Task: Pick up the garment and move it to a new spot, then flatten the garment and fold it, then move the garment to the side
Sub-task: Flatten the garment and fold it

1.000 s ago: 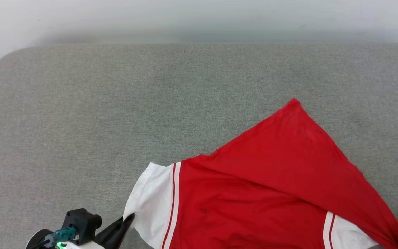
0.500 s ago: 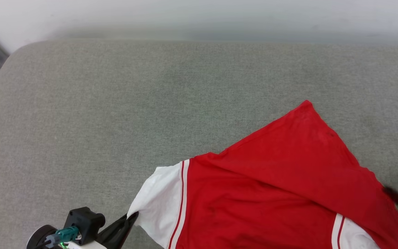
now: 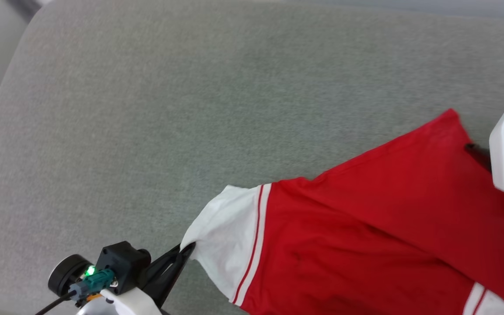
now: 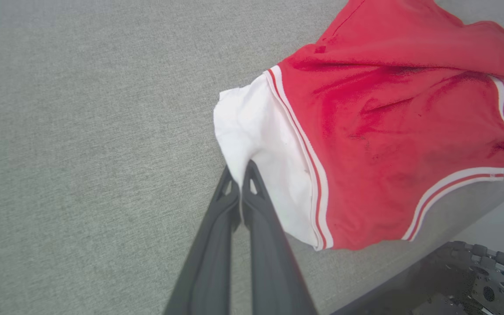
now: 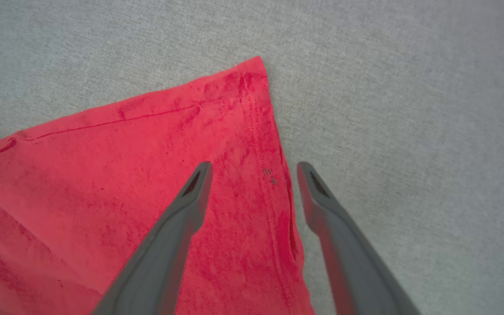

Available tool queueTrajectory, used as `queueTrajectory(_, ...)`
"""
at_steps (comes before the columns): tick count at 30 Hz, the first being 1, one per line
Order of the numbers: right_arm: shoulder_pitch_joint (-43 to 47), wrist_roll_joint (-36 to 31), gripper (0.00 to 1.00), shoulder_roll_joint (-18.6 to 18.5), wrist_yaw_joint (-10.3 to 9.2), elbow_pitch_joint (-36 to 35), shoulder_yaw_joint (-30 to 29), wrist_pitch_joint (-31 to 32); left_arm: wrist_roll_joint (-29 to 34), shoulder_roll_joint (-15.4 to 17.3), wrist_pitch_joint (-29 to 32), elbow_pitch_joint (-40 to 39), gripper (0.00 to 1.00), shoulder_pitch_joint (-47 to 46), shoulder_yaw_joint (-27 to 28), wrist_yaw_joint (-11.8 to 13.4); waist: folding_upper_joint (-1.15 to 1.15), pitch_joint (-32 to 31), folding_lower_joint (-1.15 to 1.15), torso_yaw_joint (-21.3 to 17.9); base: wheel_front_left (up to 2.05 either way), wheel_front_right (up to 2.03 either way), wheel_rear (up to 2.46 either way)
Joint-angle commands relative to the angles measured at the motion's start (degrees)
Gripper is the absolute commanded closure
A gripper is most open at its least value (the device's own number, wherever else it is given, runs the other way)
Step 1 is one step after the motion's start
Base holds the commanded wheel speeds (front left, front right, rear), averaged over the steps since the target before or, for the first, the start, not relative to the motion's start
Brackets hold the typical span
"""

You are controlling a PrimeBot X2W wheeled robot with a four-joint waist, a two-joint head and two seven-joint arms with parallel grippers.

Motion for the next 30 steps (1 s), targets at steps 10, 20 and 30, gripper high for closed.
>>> queueTrajectory(10,-6.47,-5.56,0.00,-2.27,-0.02,12.34,0.83,-0.25,1.37,-3.72,-0.14,1.28,1.00,-4.25,-2.19,-2.07,0.00,7.28,0.00,8.40,0.00,0.00,0.00)
queueTrajectory(20,0.13,-6.13,0.13,-5.72,-0.03,19.65,6.50,0.03,1.83,-5.42,-0.50,2.58,1.00,-5.43,-3.45,-2.68,0.00,8.43,0.00,10.79,0.00,0.00,0.00)
queueTrajectory(30,-1.04,-4.41,1.00,-5.21,-0.04,21.47,5.76,-7.01,1.55,-5.08,-1.15,2.88,1.00,-5.26,-2.98,-2.30,0.00,4.55,0.00,9.49,0.00,0.00,0.00)
